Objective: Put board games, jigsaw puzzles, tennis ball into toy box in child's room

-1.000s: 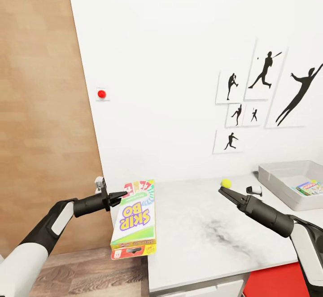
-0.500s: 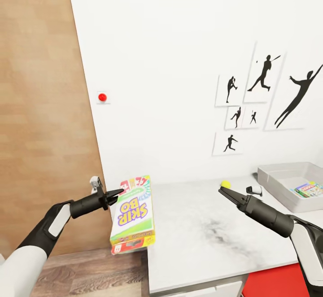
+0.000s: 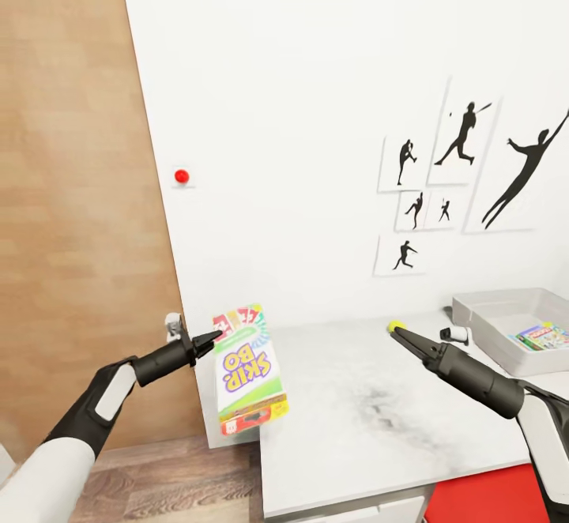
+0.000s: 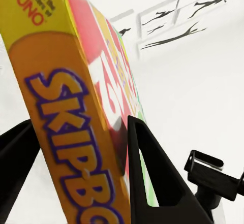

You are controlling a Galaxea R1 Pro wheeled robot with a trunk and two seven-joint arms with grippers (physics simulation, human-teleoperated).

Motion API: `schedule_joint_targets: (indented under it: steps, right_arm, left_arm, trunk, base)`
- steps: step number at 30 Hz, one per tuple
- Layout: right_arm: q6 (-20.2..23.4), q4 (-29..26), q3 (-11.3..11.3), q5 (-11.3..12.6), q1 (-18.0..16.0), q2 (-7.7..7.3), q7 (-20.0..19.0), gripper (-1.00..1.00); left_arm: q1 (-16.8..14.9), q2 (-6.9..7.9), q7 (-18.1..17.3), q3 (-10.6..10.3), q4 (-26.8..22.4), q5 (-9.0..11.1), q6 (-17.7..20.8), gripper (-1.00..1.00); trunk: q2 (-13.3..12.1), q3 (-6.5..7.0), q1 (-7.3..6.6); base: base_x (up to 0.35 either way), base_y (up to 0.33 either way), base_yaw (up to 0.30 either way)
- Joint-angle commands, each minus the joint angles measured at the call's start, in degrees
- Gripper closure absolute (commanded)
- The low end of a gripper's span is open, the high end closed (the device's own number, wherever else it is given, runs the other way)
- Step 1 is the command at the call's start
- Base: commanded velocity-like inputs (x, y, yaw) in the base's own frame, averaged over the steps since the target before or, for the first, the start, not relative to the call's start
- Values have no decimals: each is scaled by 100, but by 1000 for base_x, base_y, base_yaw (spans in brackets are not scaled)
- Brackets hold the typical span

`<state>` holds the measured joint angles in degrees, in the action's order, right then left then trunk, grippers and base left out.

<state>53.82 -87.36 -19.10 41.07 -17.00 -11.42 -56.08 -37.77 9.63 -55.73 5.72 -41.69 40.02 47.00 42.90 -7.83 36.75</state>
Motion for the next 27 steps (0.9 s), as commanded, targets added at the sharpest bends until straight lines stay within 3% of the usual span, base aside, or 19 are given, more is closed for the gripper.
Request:
schedule_joint_targets:
  steps: [1,7,10,13,17,20,25,27]
  right_arm:
    - [26,3,-43,-1,-5,0,-19,-100]
    - [33,23,-187,5,-5,0,-25,-100]
    - [32,32,-227,6,-5,0,-25,-100]
    - [28,44,-247,6,-5,-2,-26,-100]
    - [25,51,-262,6,-5,-8,-26,-100]
    - [22,52,-262,6,-5,-9,-15,-100]
    - [21,53,-262,6,-5,-9,-9,-100]
    - [19,53,-265,4,-5,-9,-7,-100]
  left_arm:
    - [11,-71,100,75,0,21,-110,100]
    - [157,-435,632,645,-128,31,-657,100]
    - [286,-574,791,801,-329,31,-777,100]
    - [506,-725,878,904,-753,32,-879,100]
    - [1140,-1046,1021,1075,-2039,33,-897,100]
    - [1555,-1275,1275,1326,-3023,50,-601,100]
    - [1671,-1349,1359,1621,-3416,209,265,100]
    - [1679,-1360,1372,1654,-3454,245,450,100]
  trunk:
    - [-34,9,-21]
    - [-275,117,-153]
    - [-395,171,-219]
    - [-516,225,-285]
    - [-676,296,-373]
    - [-796,350,-439]
    - [-997,440,-548]
    - [-1077,476,-592]
  base:
    - [0,0,0]
    - [0,0,0]
    - [0,0,0]
    - [0,0,0]
    - [0,0,0]
    - [0,0,0]
    - [0,0,0]
    - [0,0,0]
